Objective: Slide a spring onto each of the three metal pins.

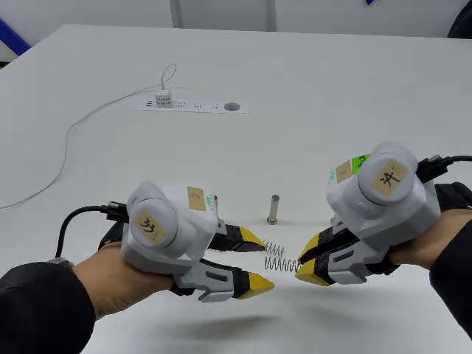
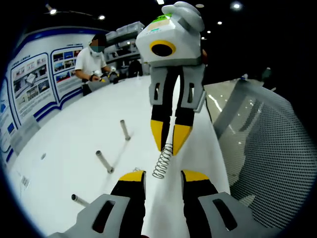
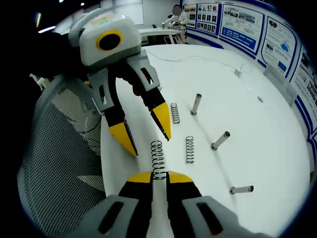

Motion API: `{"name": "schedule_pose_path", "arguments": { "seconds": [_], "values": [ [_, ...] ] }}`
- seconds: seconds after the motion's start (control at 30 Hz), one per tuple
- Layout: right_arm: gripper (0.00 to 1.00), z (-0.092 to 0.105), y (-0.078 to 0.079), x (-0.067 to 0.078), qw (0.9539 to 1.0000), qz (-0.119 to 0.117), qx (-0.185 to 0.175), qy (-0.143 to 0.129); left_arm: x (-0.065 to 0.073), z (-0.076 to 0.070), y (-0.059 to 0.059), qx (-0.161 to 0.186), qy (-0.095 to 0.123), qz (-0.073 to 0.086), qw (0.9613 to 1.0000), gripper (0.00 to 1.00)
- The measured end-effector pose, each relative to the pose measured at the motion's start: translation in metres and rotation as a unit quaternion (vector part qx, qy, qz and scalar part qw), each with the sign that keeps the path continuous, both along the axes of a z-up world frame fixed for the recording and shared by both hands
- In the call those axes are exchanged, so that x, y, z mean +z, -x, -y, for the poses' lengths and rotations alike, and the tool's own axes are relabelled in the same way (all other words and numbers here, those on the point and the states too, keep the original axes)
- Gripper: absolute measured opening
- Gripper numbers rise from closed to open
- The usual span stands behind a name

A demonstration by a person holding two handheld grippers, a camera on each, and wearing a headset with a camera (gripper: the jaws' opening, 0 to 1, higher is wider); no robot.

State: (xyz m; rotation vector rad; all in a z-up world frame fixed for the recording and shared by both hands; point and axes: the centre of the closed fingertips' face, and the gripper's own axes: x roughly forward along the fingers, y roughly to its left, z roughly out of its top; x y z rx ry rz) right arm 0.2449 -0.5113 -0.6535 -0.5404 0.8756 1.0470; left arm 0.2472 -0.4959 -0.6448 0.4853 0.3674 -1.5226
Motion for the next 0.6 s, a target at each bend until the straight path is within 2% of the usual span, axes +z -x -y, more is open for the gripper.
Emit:
{"name": "schedule_pose_path", "arguments": {
  "seconds": [0.4, 0.6],
  "values": [
    [0.11, -0.005, 0.009, 0.003, 0.9997, -0.014, 0.016, 0.012, -0.005, 0.004, 0.005, -0.021, -0.013, 0.029, 0.9993, 0.14],
    [0.11, -0.006, 0.009, 0.012, 0.9998, -0.009, 0.018, 0.01, -0.006, 0.005, 0.005, -0.021, -0.013, 0.03, 0.9992, 0.12]
  ]
}}
